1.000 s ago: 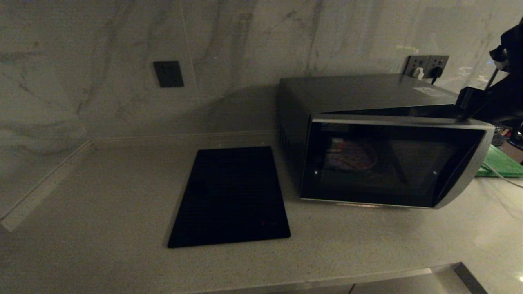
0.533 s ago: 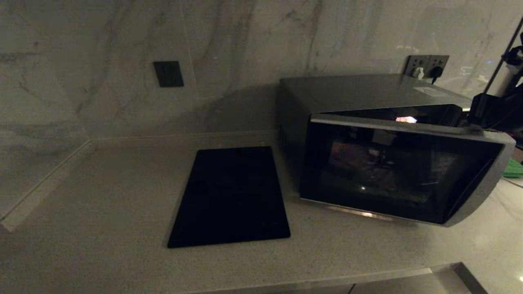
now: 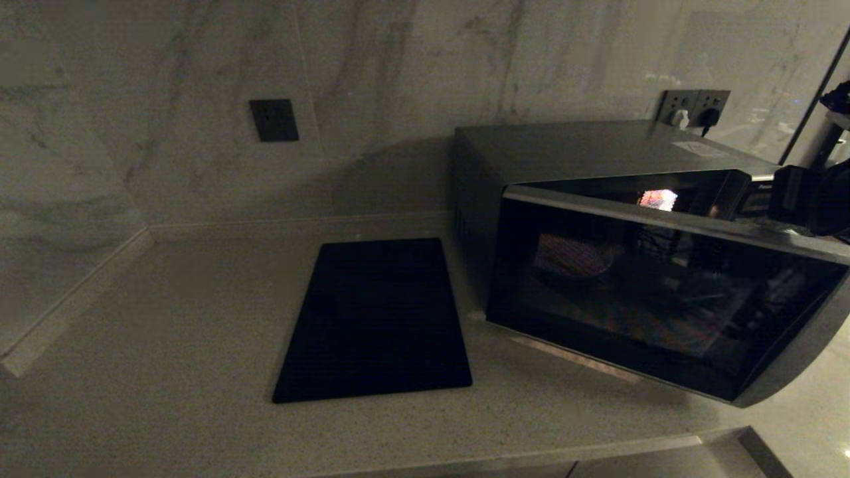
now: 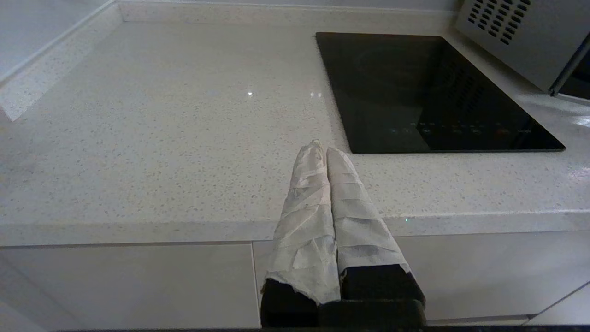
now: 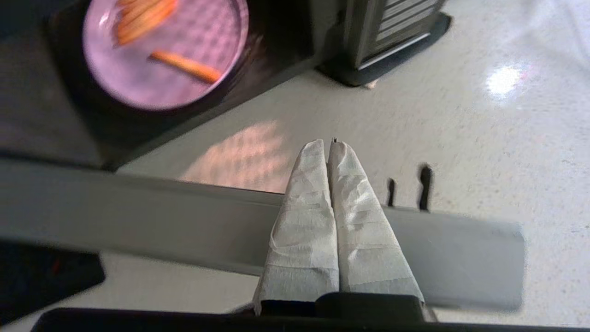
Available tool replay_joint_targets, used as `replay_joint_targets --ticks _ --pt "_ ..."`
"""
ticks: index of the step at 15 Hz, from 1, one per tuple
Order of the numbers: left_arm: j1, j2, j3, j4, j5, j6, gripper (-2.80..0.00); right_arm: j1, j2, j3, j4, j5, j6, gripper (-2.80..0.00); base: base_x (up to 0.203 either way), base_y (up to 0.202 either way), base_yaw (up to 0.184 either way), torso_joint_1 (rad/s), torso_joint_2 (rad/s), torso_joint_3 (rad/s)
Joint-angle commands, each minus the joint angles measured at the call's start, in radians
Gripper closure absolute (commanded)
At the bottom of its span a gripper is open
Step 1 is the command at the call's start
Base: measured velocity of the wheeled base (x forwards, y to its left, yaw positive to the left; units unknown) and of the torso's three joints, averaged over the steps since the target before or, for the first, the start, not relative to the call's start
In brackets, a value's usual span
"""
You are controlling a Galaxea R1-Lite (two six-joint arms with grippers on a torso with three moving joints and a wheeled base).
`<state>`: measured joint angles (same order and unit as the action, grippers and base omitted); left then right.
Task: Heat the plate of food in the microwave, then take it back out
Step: Open the microwave oven
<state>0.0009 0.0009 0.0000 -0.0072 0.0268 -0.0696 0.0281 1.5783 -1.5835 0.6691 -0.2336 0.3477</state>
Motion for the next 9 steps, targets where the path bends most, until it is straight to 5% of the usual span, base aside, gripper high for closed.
replay_joint_targets --ticks 1,9 --pt "0.001 0.001 0.000 0.000 0.001 -0.001 0.00 0.030 -0.044 0.020 0.005 -0.003 0.001 0.00 0.000 0.000 0.000 0.000 0.00 0.000" --pt "0.001 0.001 0.000 0.000 0.001 -0.001 0.00 0.164 -0.139 0.075 0.113 -0.008 0.007 0.00 0.000 0.000 0.000 0.000 0.00 0.000"
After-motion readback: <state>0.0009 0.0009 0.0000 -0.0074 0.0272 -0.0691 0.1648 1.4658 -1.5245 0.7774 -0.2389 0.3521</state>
